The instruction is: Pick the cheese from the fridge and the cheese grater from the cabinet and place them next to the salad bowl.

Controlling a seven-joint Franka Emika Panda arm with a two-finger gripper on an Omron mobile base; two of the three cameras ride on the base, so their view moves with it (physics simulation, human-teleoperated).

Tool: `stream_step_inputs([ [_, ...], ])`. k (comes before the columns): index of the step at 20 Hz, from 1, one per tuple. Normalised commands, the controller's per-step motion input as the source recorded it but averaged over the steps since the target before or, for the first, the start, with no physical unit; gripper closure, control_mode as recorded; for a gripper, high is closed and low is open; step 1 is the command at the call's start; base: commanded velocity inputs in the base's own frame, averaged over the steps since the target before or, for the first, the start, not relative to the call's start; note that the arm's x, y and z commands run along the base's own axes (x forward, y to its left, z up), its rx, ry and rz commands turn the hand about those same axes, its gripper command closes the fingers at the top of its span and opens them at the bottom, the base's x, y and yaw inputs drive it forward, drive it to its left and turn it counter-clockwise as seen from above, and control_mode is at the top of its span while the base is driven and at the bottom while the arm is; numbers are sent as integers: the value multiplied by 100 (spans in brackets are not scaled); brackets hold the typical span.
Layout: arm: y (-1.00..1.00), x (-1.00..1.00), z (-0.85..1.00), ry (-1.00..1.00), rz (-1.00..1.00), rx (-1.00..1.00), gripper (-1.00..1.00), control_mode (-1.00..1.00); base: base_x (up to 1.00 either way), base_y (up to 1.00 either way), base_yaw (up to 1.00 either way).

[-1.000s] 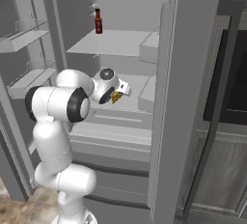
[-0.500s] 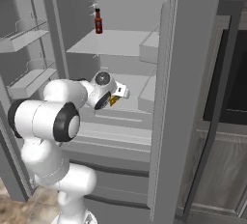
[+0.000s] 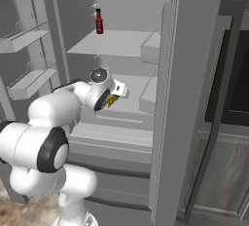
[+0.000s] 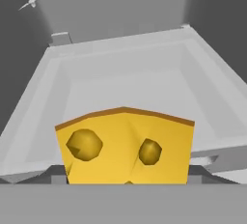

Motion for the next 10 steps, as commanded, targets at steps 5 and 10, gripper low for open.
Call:
stream_step_inputs([
  [5, 0, -46, 42, 12, 0, 0, 100, -100, 0, 0, 0],
  [10, 0, -69, 6, 0, 0, 0, 100, -100, 0, 0, 0],
])
